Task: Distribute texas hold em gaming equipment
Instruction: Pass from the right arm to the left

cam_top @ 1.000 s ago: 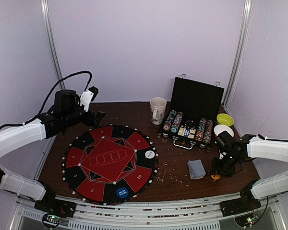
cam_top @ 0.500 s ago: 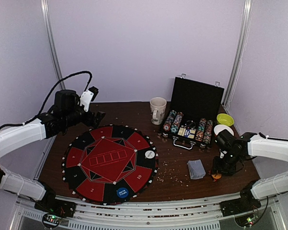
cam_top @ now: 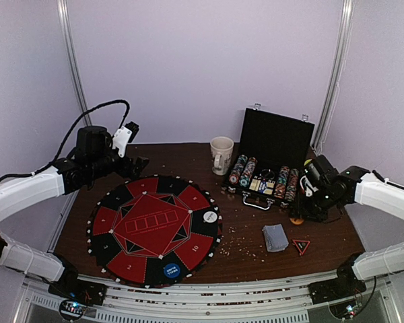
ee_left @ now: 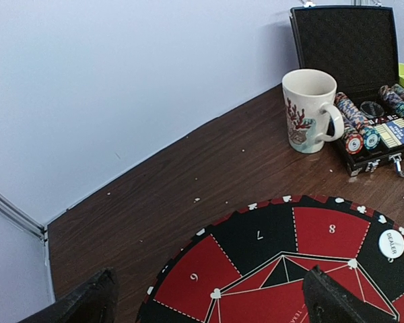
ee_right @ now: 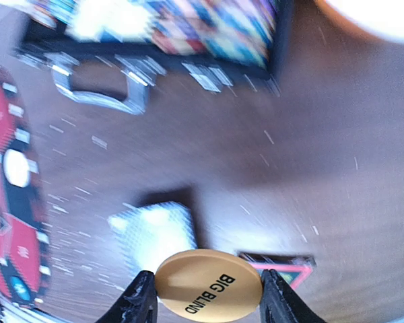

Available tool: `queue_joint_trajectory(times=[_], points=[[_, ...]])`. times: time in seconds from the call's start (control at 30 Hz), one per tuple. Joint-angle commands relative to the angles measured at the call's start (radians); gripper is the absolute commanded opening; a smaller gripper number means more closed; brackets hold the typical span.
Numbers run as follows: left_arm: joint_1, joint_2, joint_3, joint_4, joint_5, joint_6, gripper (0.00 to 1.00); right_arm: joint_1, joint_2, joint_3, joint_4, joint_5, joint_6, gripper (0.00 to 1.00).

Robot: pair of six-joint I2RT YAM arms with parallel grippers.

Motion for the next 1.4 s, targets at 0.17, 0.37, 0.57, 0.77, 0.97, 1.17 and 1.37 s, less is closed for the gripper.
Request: queue_joint_trajectory(times=[0.17, 0.37, 0.57, 0.77, 0.97, 1.17, 1.37], points=[[-0.006, 0.009, 0.111, 0.035, 0.388, -0.174, 0.97, 0.164, 0.111, 0.27, 0.272, 0.043, -0.172, 0.38], [-0.026, 0.049, 0.126, 0.13, 0.604, -0.404, 0.86, 0.335, 0.287, 0.42, 0.476, 0.031, -0.331, 0.39], [-0.068, 0.084, 0.14, 0.105, 0.634, -0.453, 0.8, 0.435, 0.424, 0.545, 0.582, -0.004, -0.45, 0.39], [-0.096, 0.134, 0.168, 0.074, 0.654, -0.464, 0.74, 0.511, 0.504, 0.61, 0.612, 0.013, -0.549, 0.39], [-0.106, 0.168, 0.175, 0.061, 0.655, -0.462, 0.64, 0.564, 0.556, 0.658, 0.591, 0.076, -0.622, 0.39], [-0.123, 0.172, 0.172, 0.047, 0.671, -0.454, 0.52, 0.581, 0.587, 0.702, 0.551, 0.123, -0.675, 0.4], [-0.127, 0.185, 0.168, 0.0, 0.687, -0.407, 0.52, 0.59, 0.621, 0.756, 0.523, 0.125, -0.704, 0.4]])
